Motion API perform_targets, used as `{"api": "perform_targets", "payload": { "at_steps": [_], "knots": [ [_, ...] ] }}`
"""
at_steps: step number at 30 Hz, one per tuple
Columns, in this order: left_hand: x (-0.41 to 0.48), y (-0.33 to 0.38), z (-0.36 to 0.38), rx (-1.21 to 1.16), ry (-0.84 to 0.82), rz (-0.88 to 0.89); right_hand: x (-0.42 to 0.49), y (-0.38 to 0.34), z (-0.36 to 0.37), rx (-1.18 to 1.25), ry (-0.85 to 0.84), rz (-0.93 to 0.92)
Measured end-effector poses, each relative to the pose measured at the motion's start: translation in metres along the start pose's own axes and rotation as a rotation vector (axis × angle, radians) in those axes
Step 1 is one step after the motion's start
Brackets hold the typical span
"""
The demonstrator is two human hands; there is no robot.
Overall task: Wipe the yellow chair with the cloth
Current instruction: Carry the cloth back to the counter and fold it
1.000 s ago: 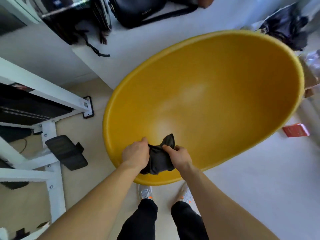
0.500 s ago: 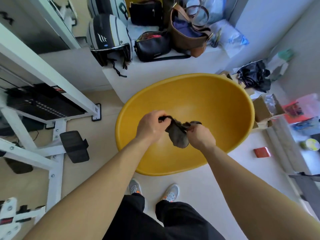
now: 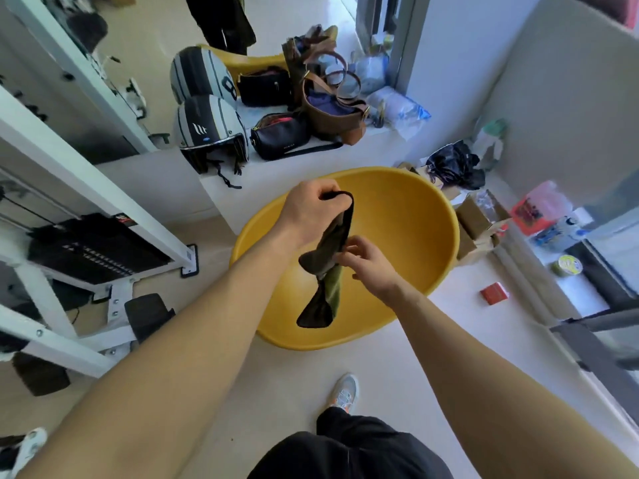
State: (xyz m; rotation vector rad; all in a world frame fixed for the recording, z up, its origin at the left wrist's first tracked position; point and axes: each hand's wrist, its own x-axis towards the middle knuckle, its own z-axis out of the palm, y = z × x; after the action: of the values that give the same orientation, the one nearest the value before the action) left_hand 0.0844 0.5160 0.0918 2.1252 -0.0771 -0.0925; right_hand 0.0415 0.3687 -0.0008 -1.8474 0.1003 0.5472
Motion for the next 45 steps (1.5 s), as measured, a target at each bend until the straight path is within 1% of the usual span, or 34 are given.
{"api": "perform_targets", "payload": {
  "at_steps": [1, 4, 5, 7, 8, 10, 11, 13, 15, 16, 18, 20, 21, 23, 25, 27, 29, 30, 31, 32, 34, 35, 37, 38, 39, 41, 42, 45],
  "knots": [
    [-0.007, 0.006, 0.001, 0.019, -0.006, 0.017, -0.01, -0.004, 0.004, -0.024, 0.0, -0.03],
    [-0.034, 0.02, 0.004, 0.023, -0.012, 0.041, -0.039, -0.011, 0.011, -0.173, 0.118, -0.098],
    [-0.043, 0.023, 0.004, 0.012, -0.005, 0.051, -0.049, -0.01, 0.01, -0.187, 0.133, -0.112],
    [-0.061, 0.025, 0.003, -0.019, 0.024, 0.048, -0.076, -0.004, 0.008, -0.171, 0.133, -0.096],
    [-0.069, 0.026, 0.003, -0.033, 0.039, 0.039, -0.092, 0.001, 0.006, -0.187, 0.16, -0.086],
    [-0.087, 0.024, 0.006, -0.037, 0.03, 0.026, -0.123, 0.016, -0.002, -0.229, 0.269, -0.041],
    [-0.098, 0.024, 0.011, -0.025, 0.001, 0.028, -0.138, 0.025, -0.007, -0.216, 0.339, -0.018],
    [-0.122, 0.028, 0.027, 0.025, -0.068, 0.053, -0.169, 0.042, -0.021, -0.114, 0.486, 0.0],
    [-0.143, 0.039, 0.046, 0.045, -0.136, 0.088, -0.201, 0.054, -0.037, 0.068, 0.629, -0.005],
    [-0.152, 0.047, 0.056, 0.024, -0.171, 0.1, -0.218, 0.057, -0.047, 0.151, 0.674, -0.015],
    [-0.165, 0.069, 0.077, -0.064, -0.252, 0.109, -0.254, 0.068, -0.072, 0.213, 0.673, -0.028],
    [-0.177, 0.099, 0.101, -0.13, -0.324, 0.144, -0.294, 0.085, -0.096, 0.151, 0.598, -0.004],
    [-0.183, 0.115, 0.115, -0.128, -0.345, 0.175, -0.314, 0.099, -0.109, 0.059, 0.561, 0.044],
    [-0.198, 0.145, 0.146, -0.136, -0.367, 0.214, -0.358, 0.131, -0.128, -0.089, 0.509, 0.197],
    [-0.213, 0.168, 0.178, -0.217, -0.405, 0.194, -0.401, 0.163, -0.141, -0.087, 0.471, 0.303],
    [-0.234, 0.186, 0.21, -0.282, -0.53, 0.168, -0.44, 0.186, -0.146, -0.052, 0.452, 0.333],
    [-0.263, 0.203, 0.247, -0.288, -0.712, 0.19, -0.468, 0.191, -0.151, -0.044, 0.515, 0.27],
    [-0.28, 0.211, 0.266, -0.256, -0.79, 0.225, -0.479, 0.189, -0.155, 0.003, 0.561, 0.188],
    [-0.297, 0.22, 0.284, -0.218, -0.858, 0.26, -0.492, 0.183, -0.161, 0.089, 0.589, 0.086],
    [-0.313, 0.228, 0.301, -0.196, -0.911, 0.277, -0.503, 0.178, -0.167, 0.205, 0.578, 0.006],
    [-0.34, 0.242, 0.332, -0.185, -0.966, 0.251, -0.531, 0.167, -0.177, 0.364, 0.541, -0.03],
    [-0.351, 0.249, 0.346, -0.174, -0.951, 0.228, -0.545, 0.165, -0.18, 0.385, 0.57, -0.005],
    [-0.369, 0.258, 0.375, -0.103, -0.861, 0.192, -0.57, 0.173, -0.185, 0.375, 0.703, 0.061],
    [-0.379, 0.262, 0.386, -0.1, -0.84, 0.174, -0.583, 0.18, -0.185, 0.375, 0.774, 0.086],
    [-0.391, 0.263, 0.397, -0.135, -0.861, 0.15, -0.595, 0.187, -0.183, 0.394, 0.846, 0.095],
    [-0.418, 0.259, 0.419, -0.247, -0.983, 0.114, -0.619, 0.197, -0.179, 0.506, 1.008, 0.073],
    [-0.434, 0.255, 0.428, -0.299, -1.059, 0.096, -0.631, 0.199, -0.175, 0.602, 1.102, 0.047],
    [-0.486, 0.243, 0.454, -0.332, -1.239, 0.097, -0.671, 0.207, -0.166, 0.896, 1.395, -0.036]
  ]
}}
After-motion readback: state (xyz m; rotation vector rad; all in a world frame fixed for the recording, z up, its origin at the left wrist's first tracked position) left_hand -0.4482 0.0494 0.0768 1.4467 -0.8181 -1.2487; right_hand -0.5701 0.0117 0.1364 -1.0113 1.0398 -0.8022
